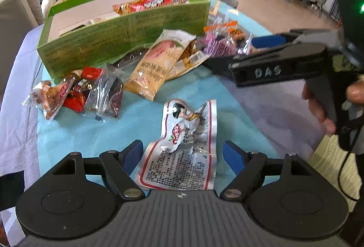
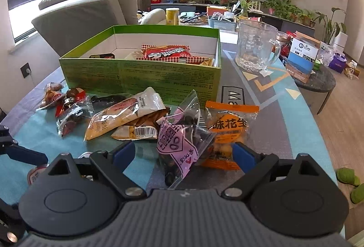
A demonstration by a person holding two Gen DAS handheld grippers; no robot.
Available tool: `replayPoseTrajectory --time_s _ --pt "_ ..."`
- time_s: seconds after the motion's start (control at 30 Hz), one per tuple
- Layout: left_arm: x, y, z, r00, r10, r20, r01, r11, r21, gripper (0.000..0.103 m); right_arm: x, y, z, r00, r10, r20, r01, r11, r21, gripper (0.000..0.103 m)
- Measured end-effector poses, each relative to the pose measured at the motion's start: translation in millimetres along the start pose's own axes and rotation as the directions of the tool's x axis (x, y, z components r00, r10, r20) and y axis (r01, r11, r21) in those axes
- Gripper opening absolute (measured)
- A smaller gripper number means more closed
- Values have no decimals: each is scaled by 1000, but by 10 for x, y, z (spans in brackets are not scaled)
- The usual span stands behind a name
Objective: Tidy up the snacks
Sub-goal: 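Grasp the white printed wrapper with the left tool while the right tool grasps the pink pouch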
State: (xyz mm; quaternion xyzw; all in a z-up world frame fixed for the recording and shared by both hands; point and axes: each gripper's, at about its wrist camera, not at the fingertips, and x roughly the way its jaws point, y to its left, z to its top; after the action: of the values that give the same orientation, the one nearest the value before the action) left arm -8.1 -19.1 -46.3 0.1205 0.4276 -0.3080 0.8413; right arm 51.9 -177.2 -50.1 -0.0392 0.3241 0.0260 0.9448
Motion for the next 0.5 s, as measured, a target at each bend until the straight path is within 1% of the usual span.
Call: replayPoseTrajectory --time_s 0.1,0.2,0.27,0.3,0.33,0.43,0.5 --pt "30 -47 0 1000 28 10 -29 999 33 76 2 4 -3 1000 3 -1 -3 1000 0 68" --pt "44 -46 -3 999 39 22 -40 999 34 74 24 39 -4 1000 3 -4 -3 1000 -9 68" --pt "42 -23 -2 999 42 32 -42 999 16 72 46 64 -10 1000 2 -7 -2 1000 -19 68" --pt "32 -7 -3 998 42 36 -43 999 5 66 61 80 -14 1000 2 -9 -2 1000 -25 68" --pt "19 15 -1 998 39 39 -39 999 -7 64 76 90 -20 1000 4 -12 -4 1000 -31 68" --pt "-34 108 -10 999 -7 52 11 997 -79 62 126 129 -37 1000 3 -19 -4 999 -49 68" --pt "-49 125 -14 998 -14 63 20 994 -103 62 159 152 -35 1000 -7 -19 6 998 -59 68"
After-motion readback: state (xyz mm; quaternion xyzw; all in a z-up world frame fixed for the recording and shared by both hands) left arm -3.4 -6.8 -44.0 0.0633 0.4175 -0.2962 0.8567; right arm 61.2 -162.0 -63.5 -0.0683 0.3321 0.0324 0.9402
